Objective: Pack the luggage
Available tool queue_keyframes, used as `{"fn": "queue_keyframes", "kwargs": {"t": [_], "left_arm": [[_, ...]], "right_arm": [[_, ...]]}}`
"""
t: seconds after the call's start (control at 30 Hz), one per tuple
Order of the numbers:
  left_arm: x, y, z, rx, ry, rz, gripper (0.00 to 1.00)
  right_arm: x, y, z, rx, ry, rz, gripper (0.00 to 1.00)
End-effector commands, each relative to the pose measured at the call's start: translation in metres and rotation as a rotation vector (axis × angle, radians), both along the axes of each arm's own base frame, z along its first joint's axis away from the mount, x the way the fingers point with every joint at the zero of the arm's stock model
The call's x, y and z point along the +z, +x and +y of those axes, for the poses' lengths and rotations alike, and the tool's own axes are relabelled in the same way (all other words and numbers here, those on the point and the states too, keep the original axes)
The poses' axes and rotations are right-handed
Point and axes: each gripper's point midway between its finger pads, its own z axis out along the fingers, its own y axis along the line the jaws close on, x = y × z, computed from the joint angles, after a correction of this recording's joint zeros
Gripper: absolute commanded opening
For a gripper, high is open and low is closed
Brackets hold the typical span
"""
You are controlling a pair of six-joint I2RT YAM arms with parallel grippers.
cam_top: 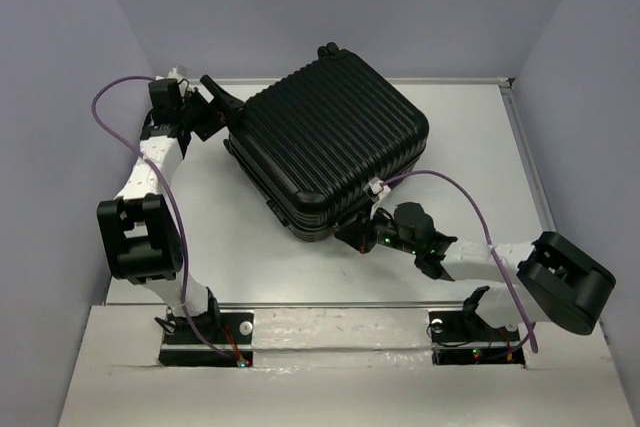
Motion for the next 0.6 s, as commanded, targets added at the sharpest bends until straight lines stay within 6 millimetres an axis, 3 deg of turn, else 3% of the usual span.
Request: {"fn": "queue_keyframes", "kwargs": {"t": [0.0,0.3,0.57], "left_arm": [[0.016,0.015,0.005,0.000,-0.009,-0.047,0.99],[0.026,0.041,0.009,0.002,-0.030,-0.086,0.96],[0.021,0.050,0.007,-0.009,-0.055,-0.069,0.94]], "right_arm": [[0.004,-0.008,0.005,0.053,0.021,-0.003,0.07],[0.000,-0.007,0.006,0.059,0.011,0.000,0.07],[-0.001,-0.007,0.006,0.061,0.005,0.001,0.07]]}}
